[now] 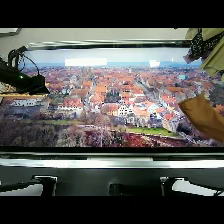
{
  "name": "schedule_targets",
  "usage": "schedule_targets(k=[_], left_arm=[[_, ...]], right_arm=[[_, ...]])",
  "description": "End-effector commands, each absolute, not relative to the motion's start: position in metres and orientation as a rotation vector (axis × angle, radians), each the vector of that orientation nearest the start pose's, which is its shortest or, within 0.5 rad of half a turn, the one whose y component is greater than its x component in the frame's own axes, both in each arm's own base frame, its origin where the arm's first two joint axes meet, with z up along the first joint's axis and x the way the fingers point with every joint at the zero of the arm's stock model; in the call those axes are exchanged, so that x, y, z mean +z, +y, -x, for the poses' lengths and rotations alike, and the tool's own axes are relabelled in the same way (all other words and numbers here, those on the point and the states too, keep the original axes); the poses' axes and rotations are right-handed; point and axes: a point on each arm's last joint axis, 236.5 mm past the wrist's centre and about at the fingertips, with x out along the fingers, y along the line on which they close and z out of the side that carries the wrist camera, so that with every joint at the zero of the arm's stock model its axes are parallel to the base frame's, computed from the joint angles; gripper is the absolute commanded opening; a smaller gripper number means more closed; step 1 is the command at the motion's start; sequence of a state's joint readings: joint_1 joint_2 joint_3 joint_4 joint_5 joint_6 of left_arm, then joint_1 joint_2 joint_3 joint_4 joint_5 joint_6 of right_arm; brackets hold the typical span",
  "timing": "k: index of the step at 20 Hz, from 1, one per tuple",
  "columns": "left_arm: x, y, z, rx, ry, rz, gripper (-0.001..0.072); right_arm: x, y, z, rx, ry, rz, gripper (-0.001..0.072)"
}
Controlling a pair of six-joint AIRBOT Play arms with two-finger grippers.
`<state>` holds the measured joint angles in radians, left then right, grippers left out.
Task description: Fold the clothes and pants, and hang the long-sleeved shirts on hangers.
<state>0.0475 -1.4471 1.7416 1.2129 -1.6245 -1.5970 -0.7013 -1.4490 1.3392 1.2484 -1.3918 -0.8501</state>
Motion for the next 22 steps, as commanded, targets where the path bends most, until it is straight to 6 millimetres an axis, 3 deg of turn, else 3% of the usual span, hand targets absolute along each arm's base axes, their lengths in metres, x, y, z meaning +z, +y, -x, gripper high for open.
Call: schedule_targets(k=[1, 7, 19, 20, 21, 22], left_arm=[[0.130, -0.063, -0.403, -0.258, 1.313, 0.275, 0.0016], [0.130, -0.063, -0.403, -0.258, 1.313, 0.275, 0.0016], [0.130, -0.063, -0.403, -0.259, 1.313, 0.275, 0.0016], [0.130, -0.063, -0.403, -0.259, 1.313, 0.275, 0.0016], [0.130, -0.063, -0.403, -0.259, 1.313, 0.275, 0.0016], [0.130, -0.063, -0.403, -0.259, 1.313, 0.275, 0.0016]], right_arm=[[-0.010, -0.292, -0.204, -1.421, 1.235, -0.754, 0.0031], [-0.034, -0.265, -0.172, -1.454, 1.365, -0.766, 0.0032], [-0.046, -0.240, -0.124, -1.503, 1.584, -0.697, 0.0035], [-0.042, -0.242, -0.118, -1.527, 1.597, -0.669, 0.0082], [-0.037, -0.247, -0.111, -1.557, 1.606, -0.627, 0.0229], [-0.031, -0.253, -0.106, -1.580, 1.609, -0.581, 0.0291]])
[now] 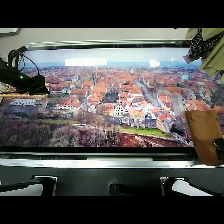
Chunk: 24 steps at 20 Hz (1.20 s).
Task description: Fold the clothes and pants, and hang the long-sleeved shirts on hangers.
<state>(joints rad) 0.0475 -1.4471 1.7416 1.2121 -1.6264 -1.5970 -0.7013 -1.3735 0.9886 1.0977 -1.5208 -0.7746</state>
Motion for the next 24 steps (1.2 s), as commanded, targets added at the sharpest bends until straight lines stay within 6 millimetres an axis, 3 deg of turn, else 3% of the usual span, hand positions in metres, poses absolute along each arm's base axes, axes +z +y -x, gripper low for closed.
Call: schedule_targets(k=[1, 3, 5, 8, 10, 12, 14, 16, 19, 21, 24], left_arm=[[0.130, -0.063, -0.403, -0.259, 1.313, 0.274, 0.0016], [0.130, -0.063, -0.404, -0.258, 1.310, 0.275, 0.0016], [0.130, -0.063, -0.406, -0.257, 1.300, 0.276, 0.0016], [0.133, -0.063, -0.416, -0.250, 1.258, 0.281, 0.0016], [0.135, -0.062, -0.427, -0.243, 1.214, 0.287, 0.0016], [0.136, -0.061, -0.434, -0.237, 1.187, 0.290, 0.0016], [0.133, -0.057, -0.439, -0.216, 1.173, 0.281, 0.0016], [0.121, -0.051, -0.436, -0.180, 1.193, 0.240, 0.0016], [0.100, -0.051, -0.421, -0.149, 1.231, 0.154, 0.0015], [0.092, -0.059, -0.410, -0.163, 1.239, 0.109, 0.0016], [0.087, -0.069, -0.401, -0.185, 1.261, 0.091, 0.0016]], right_arm=[[-0.026, -0.259, -0.103, -1.595, 1.600, -0.548, 0.0290], [-0.020, -0.267, -0.115, -1.573, 1.512, -0.555, 0.0289], [-0.010, -0.279, -0.156, -1.459, 1.325, -0.628, 0.0287], [0.037, -0.286, -0.273, -1.037, 0.976, -0.677, 0.0260], [0.074, -0.264, -0.337, -0.776, 0.836, -0.715, 0.0250], [0.090, -0.223, -0.372, -0.573, 0.846, -0.644, 0.0249], [0.082, -0.161, -0.389, -0.389, 0.958, -0.534, 0.0247], [0.076, -0.093, -0.398, -0.212, 1.057, -0.405, 0.0152], [0.071, 0.004, -0.399, -0.003, 1.143, -0.284, 0.0132], [0.069, 0.056, -0.391, 0.111, 1.177, -0.208, 0.0108], [0.068, 0.105, -0.379, 0.211, 1.200, -0.145, 0.0057]])
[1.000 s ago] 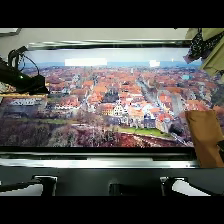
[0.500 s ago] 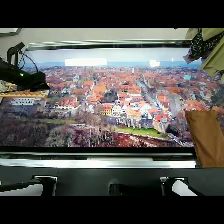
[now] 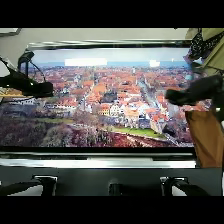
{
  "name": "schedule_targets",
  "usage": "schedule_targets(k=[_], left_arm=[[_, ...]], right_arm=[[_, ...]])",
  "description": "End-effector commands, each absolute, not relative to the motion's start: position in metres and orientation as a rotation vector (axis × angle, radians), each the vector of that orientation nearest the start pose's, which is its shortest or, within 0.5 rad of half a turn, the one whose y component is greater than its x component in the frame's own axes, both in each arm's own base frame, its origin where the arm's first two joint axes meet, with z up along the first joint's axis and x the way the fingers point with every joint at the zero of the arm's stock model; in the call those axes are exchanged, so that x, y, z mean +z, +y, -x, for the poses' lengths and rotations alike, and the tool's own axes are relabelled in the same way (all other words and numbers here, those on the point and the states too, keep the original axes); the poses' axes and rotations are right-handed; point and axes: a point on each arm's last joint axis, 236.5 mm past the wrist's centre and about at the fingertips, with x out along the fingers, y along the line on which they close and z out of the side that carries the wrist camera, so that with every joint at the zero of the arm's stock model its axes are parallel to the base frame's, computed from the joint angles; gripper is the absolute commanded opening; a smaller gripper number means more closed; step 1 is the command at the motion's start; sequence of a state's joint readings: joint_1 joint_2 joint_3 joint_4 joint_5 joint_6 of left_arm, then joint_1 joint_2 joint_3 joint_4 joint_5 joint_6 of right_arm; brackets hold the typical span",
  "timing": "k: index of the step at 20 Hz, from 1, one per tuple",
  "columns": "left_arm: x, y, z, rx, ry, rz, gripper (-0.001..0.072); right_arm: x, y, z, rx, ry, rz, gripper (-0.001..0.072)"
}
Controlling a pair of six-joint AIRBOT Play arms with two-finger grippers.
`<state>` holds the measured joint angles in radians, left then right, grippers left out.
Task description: Fold the clothes and pants, and hang the long-sleeved shirts on hangers.
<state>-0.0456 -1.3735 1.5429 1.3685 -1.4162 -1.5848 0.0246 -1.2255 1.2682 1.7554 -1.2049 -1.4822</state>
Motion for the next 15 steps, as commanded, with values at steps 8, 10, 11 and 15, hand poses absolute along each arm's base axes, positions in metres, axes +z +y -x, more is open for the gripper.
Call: schedule_targets(k=[8, 10, 11, 15], left_arm=[[0.0830, -0.0694, -0.3904, -0.183, 1.309, 0.096, 0.0017], [0.0830, -0.0694, -0.3904, -0.183, 1.309, 0.096, 0.0017], [0.0830, -0.0693, -0.3904, -0.183, 1.309, 0.096, 0.0017], [0.0830, -0.0693, -0.3904, -0.183, 1.309, 0.096, 0.0017]], right_arm=[[0.0679, 0.1170, -0.3741, 0.240, 1.207, -0.116, 0.0058], [0.0679, 0.1170, -0.3741, 0.240, 1.207, -0.116, 0.0058], [0.0679, 0.1170, -0.3741, 0.240, 1.207, -0.116, 0.0058], [0.0679, 0.1170, -0.3741, 0.240, 1.207, -0.116, 0.0058]])
